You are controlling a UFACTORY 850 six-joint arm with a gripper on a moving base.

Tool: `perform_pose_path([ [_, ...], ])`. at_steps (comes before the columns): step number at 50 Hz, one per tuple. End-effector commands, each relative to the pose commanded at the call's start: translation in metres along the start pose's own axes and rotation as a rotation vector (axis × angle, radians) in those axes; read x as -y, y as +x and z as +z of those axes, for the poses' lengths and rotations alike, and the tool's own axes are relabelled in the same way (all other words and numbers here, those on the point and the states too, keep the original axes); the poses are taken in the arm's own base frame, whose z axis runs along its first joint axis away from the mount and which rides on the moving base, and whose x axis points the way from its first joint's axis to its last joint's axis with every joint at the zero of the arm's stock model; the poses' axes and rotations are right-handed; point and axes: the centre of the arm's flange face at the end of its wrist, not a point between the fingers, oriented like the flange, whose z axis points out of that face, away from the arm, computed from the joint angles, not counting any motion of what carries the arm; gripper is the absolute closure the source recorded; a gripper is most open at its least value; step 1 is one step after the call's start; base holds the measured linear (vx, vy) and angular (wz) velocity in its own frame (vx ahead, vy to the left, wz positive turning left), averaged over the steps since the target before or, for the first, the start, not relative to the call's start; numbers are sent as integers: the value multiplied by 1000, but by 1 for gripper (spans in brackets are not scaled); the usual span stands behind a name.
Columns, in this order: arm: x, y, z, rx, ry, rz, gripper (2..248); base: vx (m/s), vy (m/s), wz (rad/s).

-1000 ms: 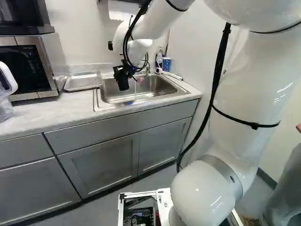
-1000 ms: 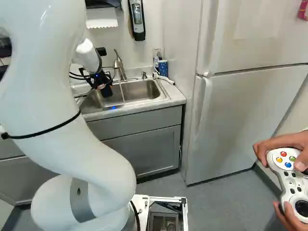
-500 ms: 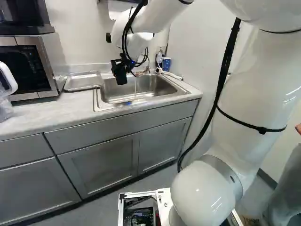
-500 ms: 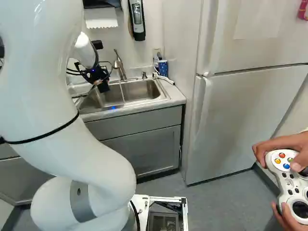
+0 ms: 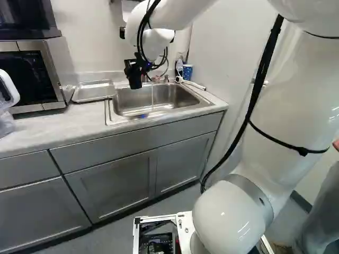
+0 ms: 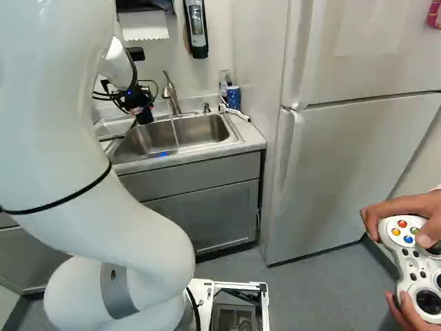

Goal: Rinse the cup and place it in the tray

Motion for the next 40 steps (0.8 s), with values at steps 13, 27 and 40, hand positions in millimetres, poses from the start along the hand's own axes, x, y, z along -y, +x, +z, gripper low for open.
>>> perform_pose_path([
  [13,4,11,-10,-30,7,13,129,0,0,0],
  [27,16,27,-17,-61,26,8,129,0,0,0],
  [40,20,32,-20,-72,33,3,129,0,0,0],
])
